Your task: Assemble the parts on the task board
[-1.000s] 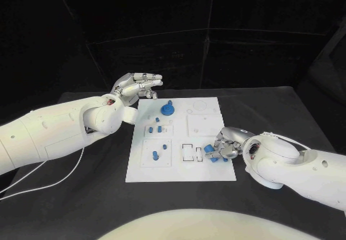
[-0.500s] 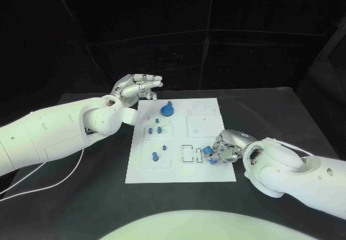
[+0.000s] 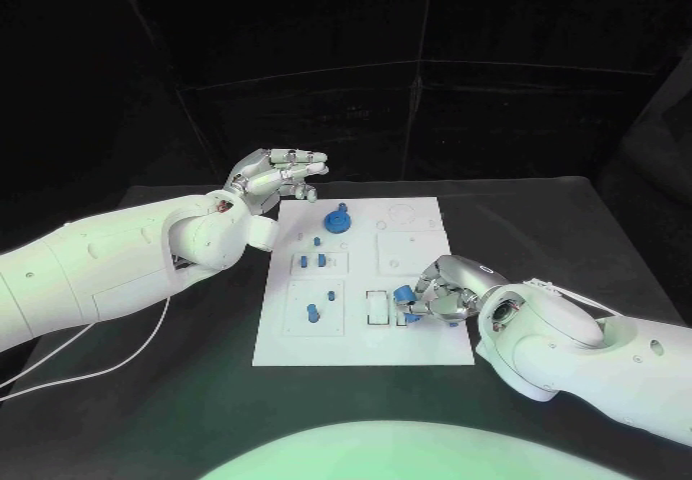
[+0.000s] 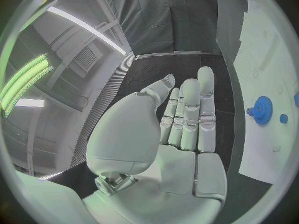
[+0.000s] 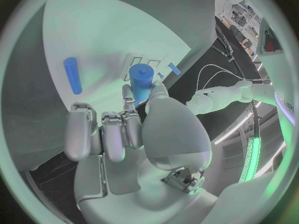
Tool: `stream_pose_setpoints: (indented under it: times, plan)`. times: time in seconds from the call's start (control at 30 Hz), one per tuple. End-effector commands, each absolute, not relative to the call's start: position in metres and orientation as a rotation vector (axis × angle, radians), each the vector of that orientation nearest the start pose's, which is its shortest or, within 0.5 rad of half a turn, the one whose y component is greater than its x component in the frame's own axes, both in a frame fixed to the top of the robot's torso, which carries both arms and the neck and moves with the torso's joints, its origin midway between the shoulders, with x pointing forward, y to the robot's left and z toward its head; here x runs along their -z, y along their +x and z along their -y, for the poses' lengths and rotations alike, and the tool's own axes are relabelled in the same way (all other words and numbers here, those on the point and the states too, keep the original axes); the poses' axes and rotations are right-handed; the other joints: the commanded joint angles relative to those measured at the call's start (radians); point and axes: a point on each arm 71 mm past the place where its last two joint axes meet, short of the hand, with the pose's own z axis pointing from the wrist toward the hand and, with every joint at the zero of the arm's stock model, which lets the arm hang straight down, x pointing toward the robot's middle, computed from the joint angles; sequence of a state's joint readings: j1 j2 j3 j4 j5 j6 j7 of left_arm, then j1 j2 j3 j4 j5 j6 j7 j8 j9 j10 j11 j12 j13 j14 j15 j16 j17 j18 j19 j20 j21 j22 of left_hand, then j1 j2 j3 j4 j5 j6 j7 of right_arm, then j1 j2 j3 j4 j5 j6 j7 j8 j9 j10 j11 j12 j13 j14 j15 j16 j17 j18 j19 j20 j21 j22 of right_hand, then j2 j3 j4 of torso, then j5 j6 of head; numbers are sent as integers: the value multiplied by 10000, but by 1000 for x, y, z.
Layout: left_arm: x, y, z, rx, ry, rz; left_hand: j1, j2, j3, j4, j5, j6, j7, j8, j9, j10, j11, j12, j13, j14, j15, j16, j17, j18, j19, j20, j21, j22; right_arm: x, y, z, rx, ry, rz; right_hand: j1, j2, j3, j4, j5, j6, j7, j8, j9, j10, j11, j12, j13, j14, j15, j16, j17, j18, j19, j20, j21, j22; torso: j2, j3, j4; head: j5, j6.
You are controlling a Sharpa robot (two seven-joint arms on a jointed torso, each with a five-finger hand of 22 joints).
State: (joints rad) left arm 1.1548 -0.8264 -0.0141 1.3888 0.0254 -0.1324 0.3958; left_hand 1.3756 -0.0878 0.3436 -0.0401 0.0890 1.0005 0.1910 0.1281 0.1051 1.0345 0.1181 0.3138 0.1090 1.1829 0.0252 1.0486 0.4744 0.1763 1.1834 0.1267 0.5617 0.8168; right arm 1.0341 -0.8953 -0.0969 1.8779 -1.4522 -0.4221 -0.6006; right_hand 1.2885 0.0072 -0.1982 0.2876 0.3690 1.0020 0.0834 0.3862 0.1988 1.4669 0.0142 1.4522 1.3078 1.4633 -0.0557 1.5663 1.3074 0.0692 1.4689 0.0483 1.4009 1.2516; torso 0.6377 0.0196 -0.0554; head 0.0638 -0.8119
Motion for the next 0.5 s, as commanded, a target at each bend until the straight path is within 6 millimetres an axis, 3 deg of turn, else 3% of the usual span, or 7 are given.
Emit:
stream_pose_setpoints:
  times: [0.03,0.2,0.5]
  plan:
    - [198,505,-233,16382,-11633,-14319,28,43,-73,-13,32,-83,-10,40,-7,-59,-26,30,14,-70,30,32,-13,57,-48,-7,-62,-10,246,377,149,-5656,1736,-19467,-75,69,-111,12,10,73,-10,72,45,75,-88,36,1228,1075,-81,45,2634,-75,117,-75,67,13,6,-3,-5,5,-2]
    - [198,505,-232,16407,-11626,-14331,28,43,-73,-13,32,-83,-10,40,-7,-59,-26,30,14,-70,30,32,-13,57,-48,-7,-62,-10,247,377,138,-5776,1530,-19612,-265,205,-222,23,-176,89,-40,99,135,63,-115,-5,1201,1075,-106,45,2634,-80,123,-106,86,45,19,6,19,14,6]
    - [198,505,-231,16418,-11623,-14340,25,51,-77,-13,33,-96,-6,47,-8,-77,-22,41,13,-80,33,34,-20,57,-54,-5,-67,-14,252,382,128,-5688,1279,-19785,-469,320,-346,25,-369,114,-70,141,241,49,-141,-49,1170,1075,-128,45,2634,-83,126,-128,97,65,9,0,-21,68,9]
